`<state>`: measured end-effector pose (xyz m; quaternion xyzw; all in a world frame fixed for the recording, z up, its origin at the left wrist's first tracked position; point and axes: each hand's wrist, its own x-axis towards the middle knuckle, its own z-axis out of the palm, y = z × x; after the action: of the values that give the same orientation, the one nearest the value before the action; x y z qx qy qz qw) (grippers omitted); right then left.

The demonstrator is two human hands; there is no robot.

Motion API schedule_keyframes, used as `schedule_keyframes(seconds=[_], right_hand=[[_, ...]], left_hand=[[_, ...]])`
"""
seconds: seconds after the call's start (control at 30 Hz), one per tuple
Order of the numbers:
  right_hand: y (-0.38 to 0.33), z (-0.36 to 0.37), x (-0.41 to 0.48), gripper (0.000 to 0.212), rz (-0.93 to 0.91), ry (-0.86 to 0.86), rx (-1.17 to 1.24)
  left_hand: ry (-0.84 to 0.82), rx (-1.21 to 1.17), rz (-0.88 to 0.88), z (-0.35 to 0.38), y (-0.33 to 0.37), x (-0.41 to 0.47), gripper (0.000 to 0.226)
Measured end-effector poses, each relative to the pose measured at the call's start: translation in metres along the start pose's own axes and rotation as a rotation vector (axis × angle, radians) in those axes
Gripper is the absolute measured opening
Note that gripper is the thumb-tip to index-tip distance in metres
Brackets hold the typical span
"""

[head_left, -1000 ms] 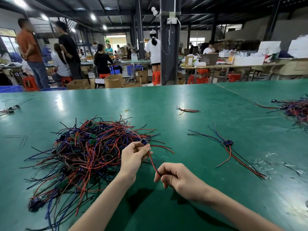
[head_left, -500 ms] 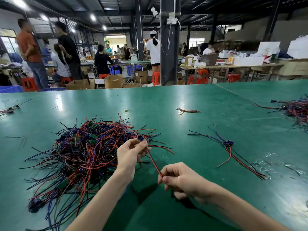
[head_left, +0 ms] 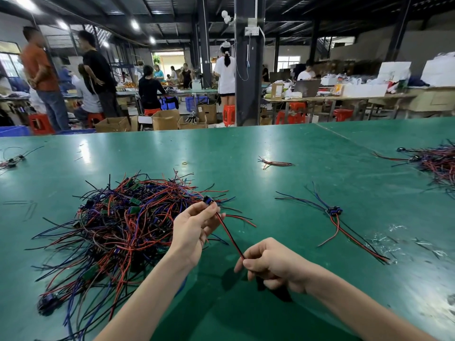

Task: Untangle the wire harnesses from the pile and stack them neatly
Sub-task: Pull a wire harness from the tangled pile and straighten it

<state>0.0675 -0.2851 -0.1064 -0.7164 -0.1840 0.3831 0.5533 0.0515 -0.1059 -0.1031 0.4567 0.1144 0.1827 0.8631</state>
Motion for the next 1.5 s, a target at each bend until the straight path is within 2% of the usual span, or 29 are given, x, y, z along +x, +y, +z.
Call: schedule_keyframes(seconds=[0.17, 0.5, 1.1, 1.3, 1.5], right_hand=[[0.000, 0.003, -0.005, 0.031, -0.081, -0.034, -0.184], [-0.003, 0.003, -0.010, 0.034, -0.146, -0.061, -0.260], [-0.003, -0.003, -0.012, 0.030, -0.145, -0.147, -0.241], [-0.004, -0.007, -0.010, 0.021, -0.128, -0.167, -0.187], [-0.001, -0.010, -0.010, 0.020, -0.110, -0.174, -0.181]], left_hand=[[0.085, 0.107, 0.079, -0.002, -0.005, 0.002, 0.017], [0.128, 0.194, 0.060, -0.005, -0.010, 0.005, 0.019], [0.127, 0.246, 0.059, -0.006, -0.016, 0.005, 0.019], [0.123, 0.246, 0.069, -0.005, -0.016, 0.005, 0.017], [0.118, 0.255, 0.064, -0.004, -0.018, 0.004, 0.017]])
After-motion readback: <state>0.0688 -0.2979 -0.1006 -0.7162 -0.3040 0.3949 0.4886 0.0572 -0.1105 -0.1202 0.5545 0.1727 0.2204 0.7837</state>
